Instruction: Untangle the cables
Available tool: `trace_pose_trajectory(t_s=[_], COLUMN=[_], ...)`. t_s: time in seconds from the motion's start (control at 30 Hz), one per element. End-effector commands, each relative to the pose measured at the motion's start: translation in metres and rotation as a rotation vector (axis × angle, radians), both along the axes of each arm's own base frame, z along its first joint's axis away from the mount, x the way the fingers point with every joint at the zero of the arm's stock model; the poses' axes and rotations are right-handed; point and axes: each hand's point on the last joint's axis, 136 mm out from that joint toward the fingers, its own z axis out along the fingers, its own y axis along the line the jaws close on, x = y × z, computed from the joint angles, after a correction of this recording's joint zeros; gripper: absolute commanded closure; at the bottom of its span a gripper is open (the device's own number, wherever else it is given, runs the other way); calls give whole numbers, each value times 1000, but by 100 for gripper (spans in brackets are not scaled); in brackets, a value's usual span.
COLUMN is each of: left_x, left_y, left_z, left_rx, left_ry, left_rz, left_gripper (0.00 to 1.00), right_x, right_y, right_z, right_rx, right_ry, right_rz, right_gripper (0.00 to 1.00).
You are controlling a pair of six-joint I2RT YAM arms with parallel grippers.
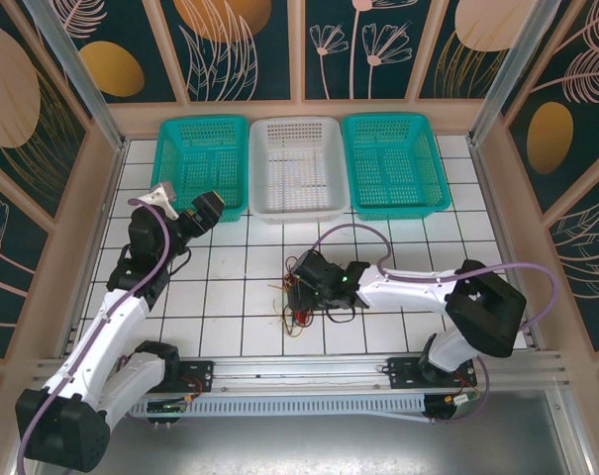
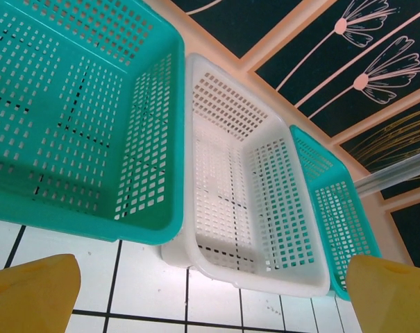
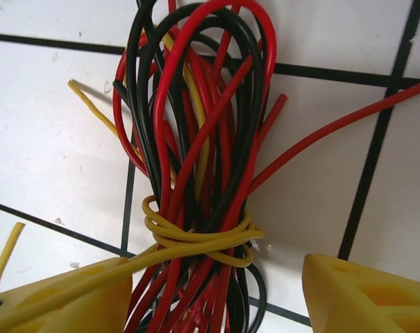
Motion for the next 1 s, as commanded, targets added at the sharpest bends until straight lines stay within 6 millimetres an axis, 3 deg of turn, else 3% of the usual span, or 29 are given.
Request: trace_pose_trajectory(t_s=[0.0, 0.1, 0.27, 0.43, 0.53, 0.7, 0.83, 0.97], left_x=[0, 1, 0, -4, -7, -13, -22, -28], left_y=[-6, -8, -11, -19, -33, -60, -83, -94], left_z=[1, -5, -12, -12, 0, 26, 43, 53], left_rx=[-17, -20, -20, -34, -63, -108, -138, -140], left_ry=[10, 31, 52, 47, 10, -69, -108, -134], left_rz=[-29, -35, -54, -106, -190, -370, -536, -636], left_gripper=[3, 3, 4, 2, 1, 1, 1, 1], right_x=[-5, -5, -3, 13, 33, 65, 76, 69], right_y=[4, 6, 5, 2, -1, -1, 5, 23], right_z=[-8, -12, -12, 20, 53, 132, 186, 227], right_rx=[-6, 1, 26, 83, 123, 264, 384, 492], right_ry=[48, 62, 66, -32, -100, -237, -298, -322], right_rz=[36, 49, 54, 46, 29, 26, 76, 189], right_gripper=[40, 48, 72, 83, 86, 87, 87, 87])
